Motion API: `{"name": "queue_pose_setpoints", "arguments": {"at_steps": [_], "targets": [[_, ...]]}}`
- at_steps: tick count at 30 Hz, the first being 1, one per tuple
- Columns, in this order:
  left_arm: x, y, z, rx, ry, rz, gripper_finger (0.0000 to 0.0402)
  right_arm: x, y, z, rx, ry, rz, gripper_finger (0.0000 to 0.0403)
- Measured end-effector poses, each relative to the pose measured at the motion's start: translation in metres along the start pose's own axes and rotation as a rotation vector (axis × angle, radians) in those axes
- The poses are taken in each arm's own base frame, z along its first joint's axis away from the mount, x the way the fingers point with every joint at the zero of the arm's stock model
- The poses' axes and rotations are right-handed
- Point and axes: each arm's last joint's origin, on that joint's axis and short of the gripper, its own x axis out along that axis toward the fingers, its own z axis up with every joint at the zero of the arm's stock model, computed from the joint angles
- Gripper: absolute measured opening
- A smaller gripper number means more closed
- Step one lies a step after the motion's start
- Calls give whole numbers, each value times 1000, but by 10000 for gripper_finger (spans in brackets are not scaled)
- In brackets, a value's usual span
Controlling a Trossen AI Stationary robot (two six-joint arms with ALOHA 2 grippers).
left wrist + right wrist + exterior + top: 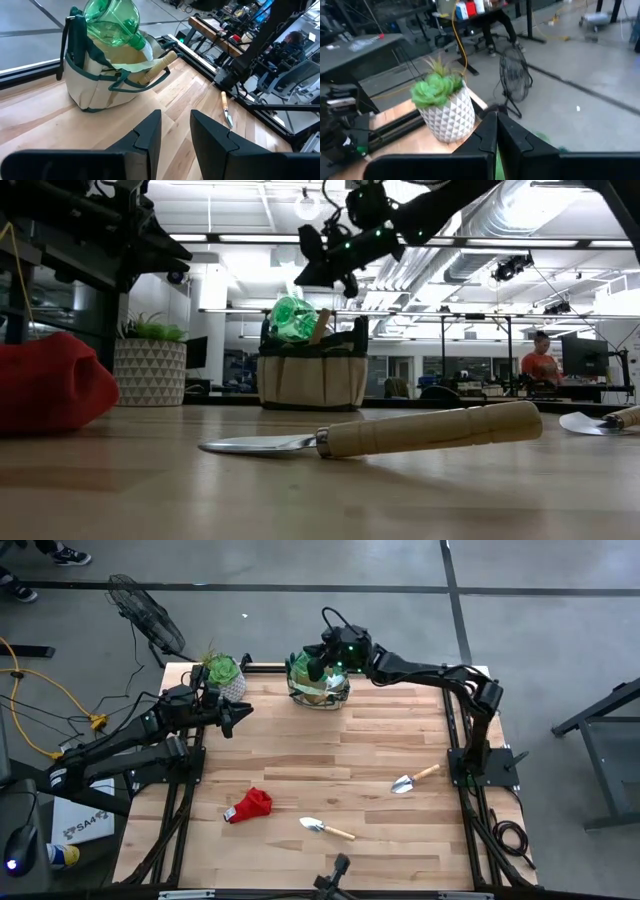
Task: Pick & Place Garden tools in Gardening bag
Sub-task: Put the spray bottle into the gardening bag
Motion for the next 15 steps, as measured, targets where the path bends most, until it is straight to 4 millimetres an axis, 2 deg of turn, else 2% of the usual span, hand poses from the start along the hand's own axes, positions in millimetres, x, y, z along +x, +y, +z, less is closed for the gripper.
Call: {"name": "queue_pose_setpoints", "arguments": {"at_steps": [5, 9, 15], "targets": [[0, 0, 0, -1, 0, 0, 102, 8, -3, -14, 10, 60, 16, 1], [0, 0, 0, -2, 0, 0, 102, 7, -5, -24, 34, 172, -1, 1], [0, 0, 0, -2, 0, 0, 102, 6, -5, -28, 40, 212, 8, 1]]}}
